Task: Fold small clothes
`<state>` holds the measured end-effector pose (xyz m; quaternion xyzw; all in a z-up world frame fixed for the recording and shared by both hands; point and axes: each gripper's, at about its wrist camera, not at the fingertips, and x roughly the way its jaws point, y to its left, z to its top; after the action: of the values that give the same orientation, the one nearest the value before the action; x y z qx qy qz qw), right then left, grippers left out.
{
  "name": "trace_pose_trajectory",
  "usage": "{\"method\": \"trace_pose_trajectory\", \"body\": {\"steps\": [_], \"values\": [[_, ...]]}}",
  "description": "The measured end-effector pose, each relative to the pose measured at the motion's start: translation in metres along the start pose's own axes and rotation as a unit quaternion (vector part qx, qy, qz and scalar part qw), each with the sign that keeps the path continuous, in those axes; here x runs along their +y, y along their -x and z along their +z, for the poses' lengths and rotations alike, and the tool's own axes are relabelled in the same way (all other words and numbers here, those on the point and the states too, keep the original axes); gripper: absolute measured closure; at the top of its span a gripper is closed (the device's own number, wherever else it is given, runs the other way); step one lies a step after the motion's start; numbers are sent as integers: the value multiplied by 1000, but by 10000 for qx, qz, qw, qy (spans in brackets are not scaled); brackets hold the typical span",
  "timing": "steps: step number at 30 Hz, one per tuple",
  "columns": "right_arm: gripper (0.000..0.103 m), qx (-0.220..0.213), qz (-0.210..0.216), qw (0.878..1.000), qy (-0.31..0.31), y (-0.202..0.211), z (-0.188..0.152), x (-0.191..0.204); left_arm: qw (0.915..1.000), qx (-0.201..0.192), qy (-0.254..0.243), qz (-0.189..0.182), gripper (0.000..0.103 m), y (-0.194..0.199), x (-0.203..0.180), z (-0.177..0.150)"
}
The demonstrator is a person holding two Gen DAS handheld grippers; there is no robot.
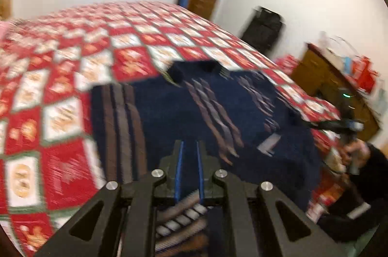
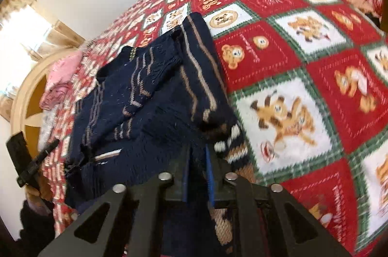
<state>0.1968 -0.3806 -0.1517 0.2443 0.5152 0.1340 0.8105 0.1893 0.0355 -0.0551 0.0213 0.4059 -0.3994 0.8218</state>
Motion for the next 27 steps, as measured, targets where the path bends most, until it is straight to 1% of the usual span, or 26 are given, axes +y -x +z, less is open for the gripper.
{"method": "trace_pose_trajectory", "body": {"steps": [1,3,4,5,6,7,9,10,12,14,15,17,20,23,25,27], "values": [[77,-13,78,9999,-84,4,-1,-2,9997,84,-190,-116,88,-2,-7,-3],[65,-199,274,9992,-207,19,-1,-7,9966,209,-775,-199,79,-8,-28,-5],[61,-341,332,9986,-214,30,-1,-8,9949,251,-945,-240,65,-11,-37,-6],[52,-449,358,9981,-209,36,-1,-8,9931,309,-1097,-285,49,-17,-44,-6],[44,-618,398,9971,-178,45,-1,-6,9916,376,-1207,-268,43,-23,-50,-6],[43,-733,380,9965,-110,52,-1,-3,9903,453,-1291,-234,41,-32,-55,-6],[43,-746,237,9969,103,58,1,3,9882,676,-1348,-262,41,-52,-59,-6],[43,-692,170,9971,248,56,1,6,9874,846,-1287,-360,41,-63,-60,-7],[43,-587,65,9972,467,47,2,13,9854,1058,-1220,-540,41,-73,-64,-12],[43,-484,-32,9965,674,32,6,21,9827,1097,-1353,-625,41,-73,-72,-18],[43,-453,-81,9961,751,29,7,16,9816,1089,-1439,-631,41,-74,-75,-19],[43,-362,-208,9939,1021,9,15,24,9794,1118,-1558,-629,41,-72,-80,-22],[43,-314,-500,9877,1446,-12,18,34,9766,1336,-1582,-581,41,-80,-78,-23],[43,-290,-637,9813,1794,-16,13,41,9747,1321,-1719,-550,43,-77,-80,-26],[43,-264,-627,9792,1911,-12,7,43,9753,1296,-1724,-484,44,-76,-81,-28],[43,-289,-654,9775,1982,-7,2,44,9760,1266,-1710,-469,52,-75,-82,-28]]}}
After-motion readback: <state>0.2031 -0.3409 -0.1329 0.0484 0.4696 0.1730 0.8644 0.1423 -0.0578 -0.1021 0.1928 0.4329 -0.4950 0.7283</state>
